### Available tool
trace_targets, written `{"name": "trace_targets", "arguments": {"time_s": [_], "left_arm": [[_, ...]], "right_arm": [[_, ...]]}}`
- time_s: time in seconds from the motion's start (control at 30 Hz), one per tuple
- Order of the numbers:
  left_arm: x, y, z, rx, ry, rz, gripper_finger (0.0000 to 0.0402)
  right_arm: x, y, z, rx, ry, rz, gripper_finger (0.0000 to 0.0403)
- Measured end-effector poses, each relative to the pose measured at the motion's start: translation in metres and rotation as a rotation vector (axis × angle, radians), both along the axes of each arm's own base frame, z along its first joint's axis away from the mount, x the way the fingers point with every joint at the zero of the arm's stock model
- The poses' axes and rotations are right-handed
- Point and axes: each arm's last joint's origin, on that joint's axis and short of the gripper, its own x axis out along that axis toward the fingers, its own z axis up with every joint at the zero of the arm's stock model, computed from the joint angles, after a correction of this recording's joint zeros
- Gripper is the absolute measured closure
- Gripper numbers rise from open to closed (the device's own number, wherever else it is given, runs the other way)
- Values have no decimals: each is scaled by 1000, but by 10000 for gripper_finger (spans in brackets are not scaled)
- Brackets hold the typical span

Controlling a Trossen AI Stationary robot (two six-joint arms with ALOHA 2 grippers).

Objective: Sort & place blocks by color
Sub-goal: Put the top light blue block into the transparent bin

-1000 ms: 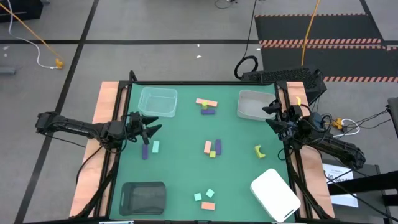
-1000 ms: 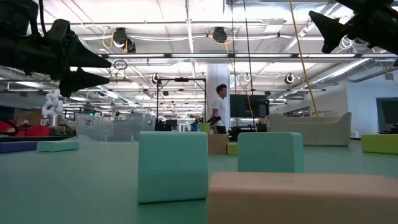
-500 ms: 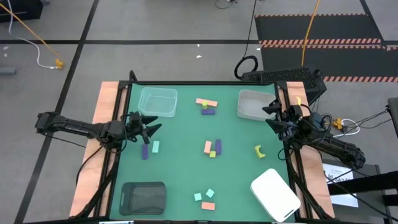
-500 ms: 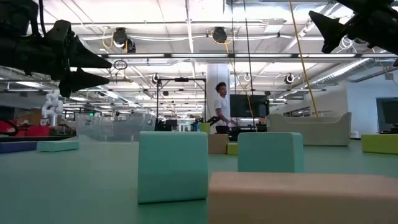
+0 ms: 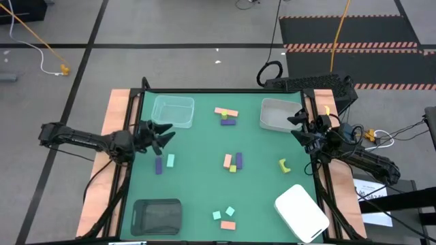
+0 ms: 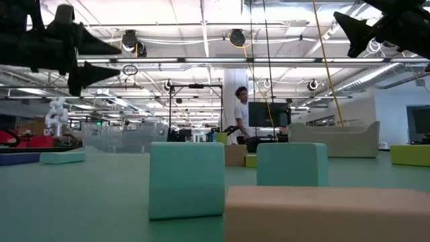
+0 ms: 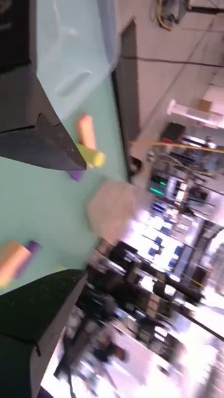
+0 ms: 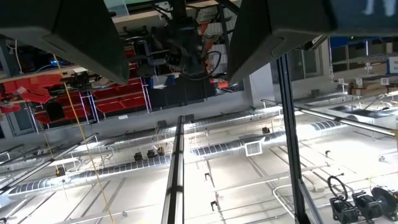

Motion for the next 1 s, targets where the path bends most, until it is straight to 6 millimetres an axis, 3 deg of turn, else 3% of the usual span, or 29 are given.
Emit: {"name": "trace_targets", "arguments": {"time_s": [0.4, 0.63, 0.83, 1.0], "left_arm": [[3, -4, 30, -74, -113, -138, 128], [10, -7, 77, -50, 15, -152, 128], [23, -13, 125, 10, 21, -178, 128], [43, -21, 145, 38, 66, -231, 128]], "right_arm": [[0, 0, 0, 1, 1, 0, 138], [0, 0, 0, 1, 2, 0, 138], [0, 0, 0, 1, 2, 0, 138], [0, 0, 0, 1, 2, 0, 138]]}}
